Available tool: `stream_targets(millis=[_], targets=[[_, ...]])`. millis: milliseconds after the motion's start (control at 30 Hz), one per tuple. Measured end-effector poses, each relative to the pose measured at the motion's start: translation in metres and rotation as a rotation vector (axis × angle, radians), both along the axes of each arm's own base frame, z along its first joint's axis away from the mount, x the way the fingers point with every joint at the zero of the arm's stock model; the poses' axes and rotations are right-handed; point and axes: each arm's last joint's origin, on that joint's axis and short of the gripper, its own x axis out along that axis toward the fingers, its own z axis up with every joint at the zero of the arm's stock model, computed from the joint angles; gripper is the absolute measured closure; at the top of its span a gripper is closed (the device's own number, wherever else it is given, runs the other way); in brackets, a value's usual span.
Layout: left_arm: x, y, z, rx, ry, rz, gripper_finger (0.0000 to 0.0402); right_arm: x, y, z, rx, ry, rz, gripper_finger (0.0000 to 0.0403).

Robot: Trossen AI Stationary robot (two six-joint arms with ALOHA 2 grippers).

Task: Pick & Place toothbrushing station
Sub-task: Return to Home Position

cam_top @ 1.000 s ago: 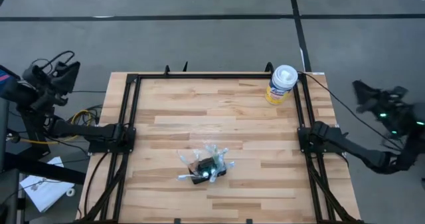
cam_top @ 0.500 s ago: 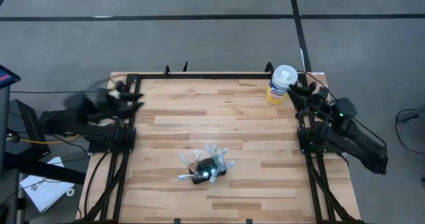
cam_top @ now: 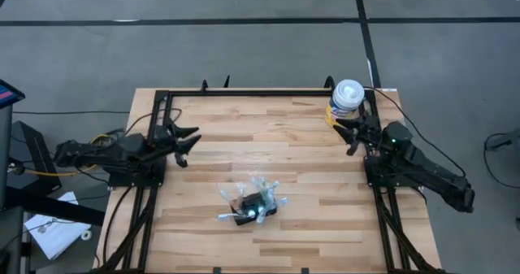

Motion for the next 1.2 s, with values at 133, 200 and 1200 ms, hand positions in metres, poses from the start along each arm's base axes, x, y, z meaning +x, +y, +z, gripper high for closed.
stream_targets(millis=[133,200,1200], targets=[[0.005,-0.001,-0.034,-0.078,0.066,-0.014,0.0259,0.004,-0.003,-0.017,-0.052,0.042,-0.019,0.0257],[0.005,-0.002,-0.044,-0.138,0.132,-0.066,0.0259,0.006,-0.004,-0.019,-0.093,0.044,-0.016,0.0256],[0.009,-0.016,-0.047,-0.175,0.187,-0.521,0.0259,0.023,0.016,-0.029,0.001,0.109,0.394,0.0251]])
